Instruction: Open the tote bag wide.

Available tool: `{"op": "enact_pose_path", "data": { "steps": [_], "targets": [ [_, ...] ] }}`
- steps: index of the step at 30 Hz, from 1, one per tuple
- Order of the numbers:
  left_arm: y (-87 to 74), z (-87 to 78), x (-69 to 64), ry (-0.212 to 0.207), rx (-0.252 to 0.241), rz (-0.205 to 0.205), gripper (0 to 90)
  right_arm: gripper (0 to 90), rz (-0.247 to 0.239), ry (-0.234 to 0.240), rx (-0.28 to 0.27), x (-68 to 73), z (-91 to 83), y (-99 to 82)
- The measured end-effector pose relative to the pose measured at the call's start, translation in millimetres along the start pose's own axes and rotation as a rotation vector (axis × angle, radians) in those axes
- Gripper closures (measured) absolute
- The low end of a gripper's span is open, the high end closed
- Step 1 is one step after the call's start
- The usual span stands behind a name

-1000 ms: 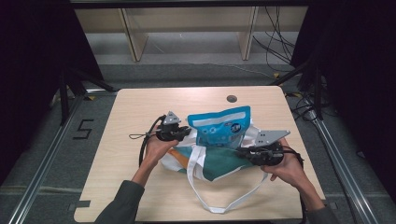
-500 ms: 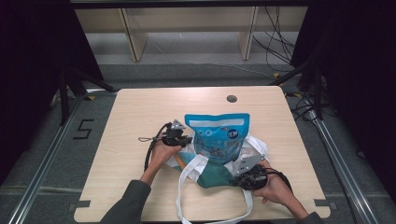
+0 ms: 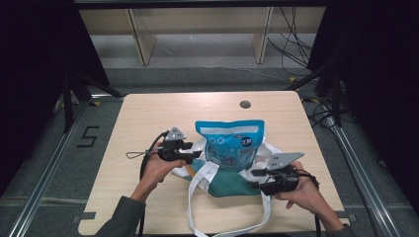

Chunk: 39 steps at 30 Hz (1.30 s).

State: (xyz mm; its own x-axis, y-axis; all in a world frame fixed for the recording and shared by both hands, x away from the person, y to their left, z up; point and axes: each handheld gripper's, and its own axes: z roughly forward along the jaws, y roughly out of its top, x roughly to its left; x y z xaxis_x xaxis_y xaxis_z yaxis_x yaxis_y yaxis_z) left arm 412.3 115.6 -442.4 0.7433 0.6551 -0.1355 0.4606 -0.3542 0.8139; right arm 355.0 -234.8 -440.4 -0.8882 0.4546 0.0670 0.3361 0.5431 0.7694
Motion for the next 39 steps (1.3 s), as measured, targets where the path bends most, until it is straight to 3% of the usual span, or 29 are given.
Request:
{"op": "enact_pose_path", "data": {
  "steps": [2, 4, 6, 7, 8, 9, 10, 13, 16, 17, 18, 19, 20, 21, 22, 23, 25, 27, 28, 29, 31, 32, 33, 34, 36, 38, 39],
  "targets": [
    [-4.9, -4.0, -8.8, -0.069, 0.001, -0.035, 48.3, 52.7, 0.043, -0.034, -0.037, -4.0, -13.6, 2.8],
    [-9.9, -6.3, -17.5, -0.088, 0.000, -0.059, 45.9, 52.5, 0.039, -0.065, -0.066, -9.5, -25.0, 3.2],
    [-14.5, -7.3, -24.5, -0.132, 0.002, -0.081, 39.5, 51.5, 0.046, -0.136, -0.099, -16.3, -35.8, 2.4],
    [-16.7, -7.6, -28.8, -0.158, -0.009, -0.124, 39.5, 51.5, 0.046, -0.136, -0.099, -16.3, -35.8, 2.4],
    [-18.8, -7.8, -32.7, -0.213, -0.028, -0.172, 38.4, 51.2, 0.052, -0.140, -0.099, -18.9, -37.6, 1.7],
    [-19.9, -8.0, -36.5, -0.238, -0.038, -0.185, 40.4, 51.2, 0.062, -0.149, -0.106, -21.1, -39.2, 0.9],
    [-20.0, -8.4, -42.4, -0.201, -0.050, -0.168, 43.2, 51.3, 0.080, -0.164, -0.113, -25.3, -40.7, -0.4],
    [-17.1, -9.6, -57.4, -0.104, -0.068, -0.056, 48.9, 51.2, 0.094, -0.169, -0.106, -27.5, -41.3, -2.5],
    [-19.4, -3.6, -63.2, -0.063, -0.045, 0.060, 61.6, 49.9, 0.105, -0.175, -0.111, -30.4, -41.1, -3.2],
    [-22.7, 0.5, -61.4, -0.065, -0.039, 0.061, 68.1, 49.1, 0.120, -0.218, -0.111, -34.0, -41.2, -3.5],
    [-27.1, 4.6, -58.3, -0.069, -0.027, 0.051, 68.1, 49.1, 0.120, -0.218, -0.111, -34.0, -41.2, -3.5],
    [-34.0, 9.1, -53.0, -0.099, -0.012, 0.013, 69.5, 49.0, 0.114, -0.250, -0.114, -37.8, -41.9, -3.9],
    [-39.5, 12.0, -51.6, -0.104, -0.009, -0.029, 73.1, 49.0, 0.133, -0.279, -0.109, -43.3, -43.6, -4.2],
    [-45.9, 16.0, -49.1, -0.125, 0.006, -0.040, 74.6, 49.0, 0.155, -0.293, -0.107, -45.8, -44.2, -4.2],
    [-51.3, 20.2, -49.4, -0.134, 0.022, -0.032, 76.5, 49.0, 0.149, -0.319, -0.110, -50.7, -44.2, -4.4],
    [-55.0, 23.8, -52.3, -0.126, 0.063, -0.006, 77.6, 49.0, 0.185, -0.321, -0.100, -51.5, -42.7, -4.2],
    [-58.5, 28.3, -54.8, -0.113, 0.099, 0.040, 80.1, 49.1, 0.165, -0.318, -0.084, -56.8, -36.1, -3.1],
    [-60.8, 31.5, -59.4, -0.142, 0.098, 0.023, 82.5, 51.5, 0.155, -0.322, -0.036, -60.5, -26.6, 1.6],
    [-61.5, 31.4, -58.8, -0.128, 0.120, 0.059, 85.1, 55.9, 0.145, -0.336, -0.016, -62.1, -21.2, 4.9],
    [-62.4, 31.9, -60.4, -0.119, 0.120, 0.072, 85.7, 63.3, 0.102, -0.347, -0.008, -65.7, -17.1, 8.0],
    [-63.4, 31.8, -62.2, -0.127, 0.118, 0.072, 86.5, 80.7, 0.063, -0.361, -0.028, -69.3, -9.9, 14.2],
    [-63.3, 30.3, -60.6, -0.111, 0.134, 0.101, 86.8, 86.2, 0.010, -0.397, -0.030, -74.5, -8.0, 17.3],
    [-64.3, 29.5, -62.7, -0.105, 0.132, 0.112, 87.1, 88.7, -0.010, -0.429, -0.021, -79.3, -6.2, 20.3],
    [-65.3, 27.5, -63.3, -0.095, 0.161, 0.153, 87.2, 89.2, 0.000, -0.454, -0.029, -84.0, -4.0, 22.1],
    [-70.5, 24.3, -65.9, -0.082, 0.174, 0.184, 87.3, 89.3, 0.002, -0.492, -0.014, -97.7, 4.1, 20.6],
    [-78.9, 20.9, -68.2, -0.065, 0.213, 0.224, 87.3, 89.3, 0.053, -0.506, 0.035, -114.6, 18.6, 10.1],
    [-82.0, 19.9, -68.9, -0.074, 0.209, 0.214, 87.3, 89.3, 0.087, -0.498, 0.087, -121.1, 29.3, 2.2]
  ]
}}
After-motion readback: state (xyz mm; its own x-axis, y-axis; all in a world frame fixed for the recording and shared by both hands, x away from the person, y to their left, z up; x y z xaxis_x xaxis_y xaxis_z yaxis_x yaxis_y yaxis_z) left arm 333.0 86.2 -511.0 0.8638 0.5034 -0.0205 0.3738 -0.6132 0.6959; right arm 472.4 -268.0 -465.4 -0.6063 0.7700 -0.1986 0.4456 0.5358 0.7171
